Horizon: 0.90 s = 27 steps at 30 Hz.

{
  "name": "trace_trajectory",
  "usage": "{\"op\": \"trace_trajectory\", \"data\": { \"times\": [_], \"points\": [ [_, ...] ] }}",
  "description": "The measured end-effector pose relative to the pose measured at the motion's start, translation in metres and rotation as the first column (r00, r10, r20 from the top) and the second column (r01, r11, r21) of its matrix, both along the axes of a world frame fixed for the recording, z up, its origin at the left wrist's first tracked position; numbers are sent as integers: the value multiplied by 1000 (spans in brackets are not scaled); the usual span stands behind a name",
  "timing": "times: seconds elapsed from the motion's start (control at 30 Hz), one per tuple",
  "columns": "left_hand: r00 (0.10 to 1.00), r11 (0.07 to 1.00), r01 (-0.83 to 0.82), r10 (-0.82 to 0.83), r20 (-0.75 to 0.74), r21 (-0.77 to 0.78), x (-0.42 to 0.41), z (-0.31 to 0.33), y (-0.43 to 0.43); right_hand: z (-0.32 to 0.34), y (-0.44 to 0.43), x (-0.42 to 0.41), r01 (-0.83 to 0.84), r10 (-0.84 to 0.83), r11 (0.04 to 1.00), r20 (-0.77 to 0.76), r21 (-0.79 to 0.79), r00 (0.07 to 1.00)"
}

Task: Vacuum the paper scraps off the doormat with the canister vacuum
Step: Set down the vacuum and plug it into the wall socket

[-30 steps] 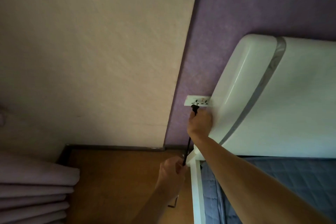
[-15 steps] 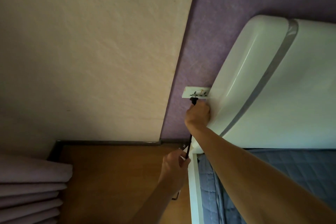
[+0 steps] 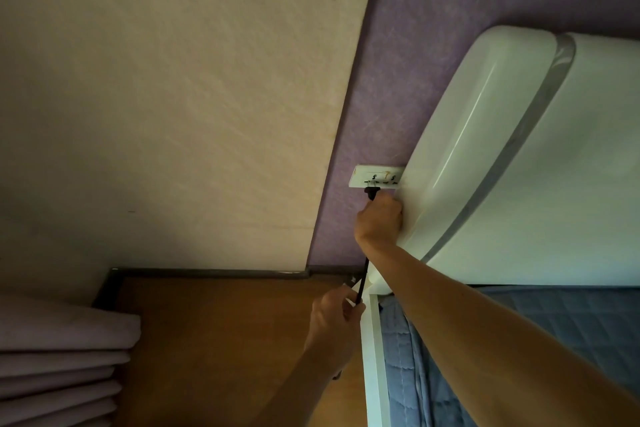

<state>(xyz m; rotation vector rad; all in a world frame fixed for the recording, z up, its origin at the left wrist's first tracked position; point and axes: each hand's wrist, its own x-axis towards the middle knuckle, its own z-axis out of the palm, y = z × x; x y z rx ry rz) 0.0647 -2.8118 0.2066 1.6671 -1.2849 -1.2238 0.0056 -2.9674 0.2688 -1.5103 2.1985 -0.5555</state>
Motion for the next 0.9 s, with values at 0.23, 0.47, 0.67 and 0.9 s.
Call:
{"op": "trace_trajectory", "data": {
  "times": [0.23, 0.47, 0.67, 0.9],
  "points": [
    [1000, 1000, -24, 24, 6, -8, -3, -3, 1, -1, 3, -1, -30, 31, 998, 27, -50, 999],
    [999, 999, -31, 31, 35, -19, -8, -2, -1, 1, 0, 1, 6, -4, 999, 47, -39, 999],
    [999, 1000, -18, 18, 36, -10, -4, 3, -4, 3, -5, 1, 17, -17, 1000, 57, 5, 998],
    [999, 999, -34, 34, 20, -31, 2, 2, -7, 8, -11, -1, -37, 40, 998, -53, 52, 998]
  ]
}}
